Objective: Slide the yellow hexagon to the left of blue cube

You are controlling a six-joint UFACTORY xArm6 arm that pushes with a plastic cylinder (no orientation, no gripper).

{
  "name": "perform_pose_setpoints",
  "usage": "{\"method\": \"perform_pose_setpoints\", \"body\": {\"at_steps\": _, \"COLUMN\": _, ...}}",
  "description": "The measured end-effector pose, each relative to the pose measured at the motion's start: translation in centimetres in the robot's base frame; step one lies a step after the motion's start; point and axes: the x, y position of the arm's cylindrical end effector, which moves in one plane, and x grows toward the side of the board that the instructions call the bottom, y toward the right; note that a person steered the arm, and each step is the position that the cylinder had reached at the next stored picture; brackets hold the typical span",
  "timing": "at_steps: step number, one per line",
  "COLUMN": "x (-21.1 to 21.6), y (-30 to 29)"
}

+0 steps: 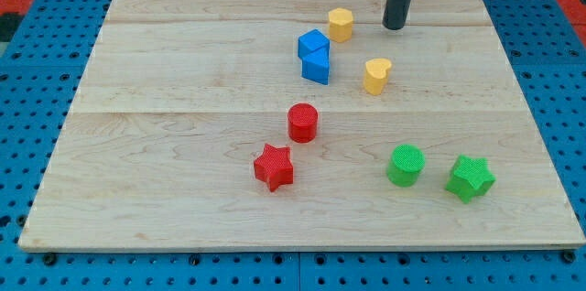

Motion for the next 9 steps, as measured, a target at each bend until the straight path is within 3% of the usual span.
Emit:
{"method": "perform_pose_setpoints", "body": {"at_steps": 1, "x": 0.1, "y": -10.8}}
{"method": "perform_pose_setpoints", "body": {"at_steps": 2, "x": 3.7, "y": -22.0}}
{"method": "perform_pose_setpoints", "body": {"at_steps": 6, "x": 3.7, "y": -23.5}}
{"method": "perform_pose_setpoints", "body": {"at_steps": 7, "x": 3.8, "y": -26.3}}
{"method": "perform_pose_setpoints", "body": {"at_steps": 8, "x": 6.1, "y": -29.0}}
{"method": "perform_pose_setpoints", "body": {"at_steps": 9, "x": 8.3, "y": -28.1}}
